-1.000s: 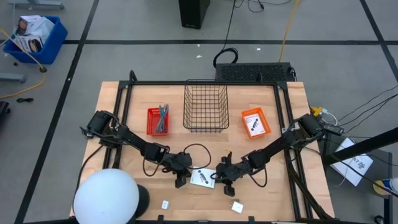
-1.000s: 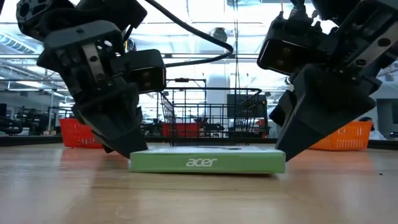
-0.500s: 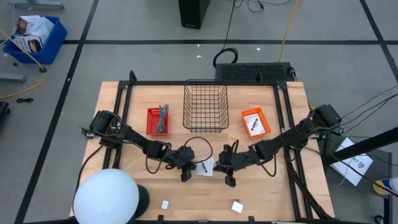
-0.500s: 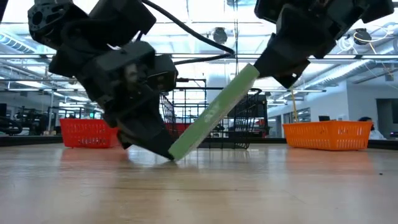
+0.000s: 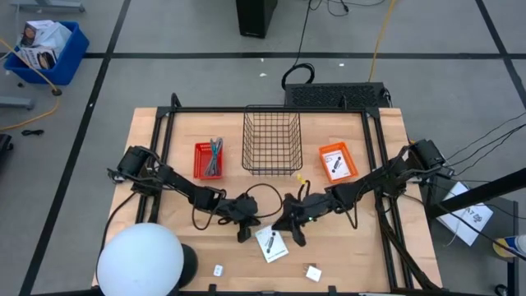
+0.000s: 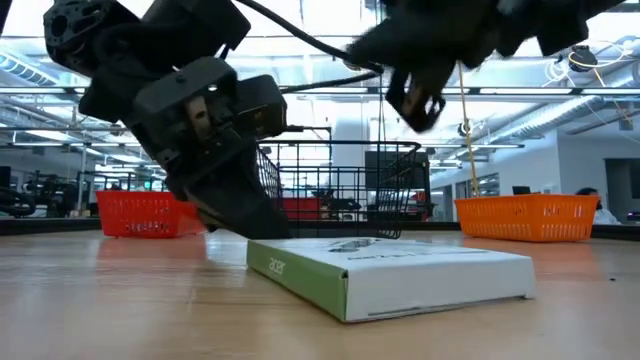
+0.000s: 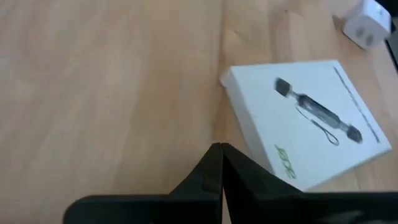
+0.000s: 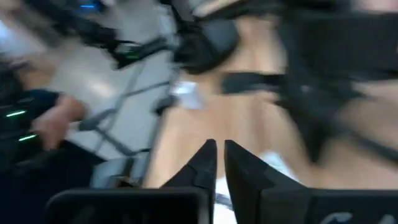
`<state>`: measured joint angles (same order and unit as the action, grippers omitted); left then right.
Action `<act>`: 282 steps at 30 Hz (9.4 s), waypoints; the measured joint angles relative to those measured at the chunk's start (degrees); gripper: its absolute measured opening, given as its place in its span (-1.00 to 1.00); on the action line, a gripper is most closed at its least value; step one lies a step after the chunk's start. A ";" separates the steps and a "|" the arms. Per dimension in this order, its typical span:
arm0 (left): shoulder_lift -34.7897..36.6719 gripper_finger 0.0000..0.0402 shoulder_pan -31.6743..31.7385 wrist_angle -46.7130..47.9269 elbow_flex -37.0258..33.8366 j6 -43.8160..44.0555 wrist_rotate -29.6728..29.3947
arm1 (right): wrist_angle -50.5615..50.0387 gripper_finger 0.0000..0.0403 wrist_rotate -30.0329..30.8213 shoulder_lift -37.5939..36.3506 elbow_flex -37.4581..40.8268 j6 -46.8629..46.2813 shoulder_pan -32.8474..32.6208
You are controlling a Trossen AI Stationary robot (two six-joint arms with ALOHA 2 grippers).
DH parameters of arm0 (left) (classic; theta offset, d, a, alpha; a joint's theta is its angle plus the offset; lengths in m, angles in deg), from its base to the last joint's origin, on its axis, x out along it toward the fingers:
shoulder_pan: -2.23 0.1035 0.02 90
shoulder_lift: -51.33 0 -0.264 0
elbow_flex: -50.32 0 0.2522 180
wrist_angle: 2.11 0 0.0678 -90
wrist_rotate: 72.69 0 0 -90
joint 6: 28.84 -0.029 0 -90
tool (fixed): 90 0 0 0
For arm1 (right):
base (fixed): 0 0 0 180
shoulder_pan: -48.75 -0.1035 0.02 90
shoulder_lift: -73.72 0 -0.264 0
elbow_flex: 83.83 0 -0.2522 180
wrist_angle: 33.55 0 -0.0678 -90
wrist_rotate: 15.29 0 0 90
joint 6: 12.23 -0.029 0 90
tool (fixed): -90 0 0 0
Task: Pick and place items into bin
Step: Put the card reader box into the orange basket
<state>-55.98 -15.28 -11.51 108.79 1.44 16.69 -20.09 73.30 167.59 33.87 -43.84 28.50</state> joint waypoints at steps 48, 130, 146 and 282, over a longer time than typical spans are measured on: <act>10.47 -0.92 -6.95 5.39 -0.20 -1.28 6.42 | 1.52 -1.00 4.43 20.55 -5.78 -3.38 -6.80; 1.39 -0.91 0.13 1.59 -0.15 7.46 3.59 | -5.88 -1.00 17.33 13.05 -5.44 -3.07 -2.07; 1.48 -0.96 1.41 -3.45 -0.15 7.06 2.23 | -14.28 -1.00 22.97 11.02 -5.57 -5.17 -3.75; 1.51 -0.92 2.00 -4.64 0.02 15.11 0.60 | -12.85 -1.00 31.15 11.13 -5.51 -3.42 -2.31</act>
<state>-54.47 -13.28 -16.16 108.81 16.54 17.28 -32.94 104.45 178.71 28.36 -47.26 26.18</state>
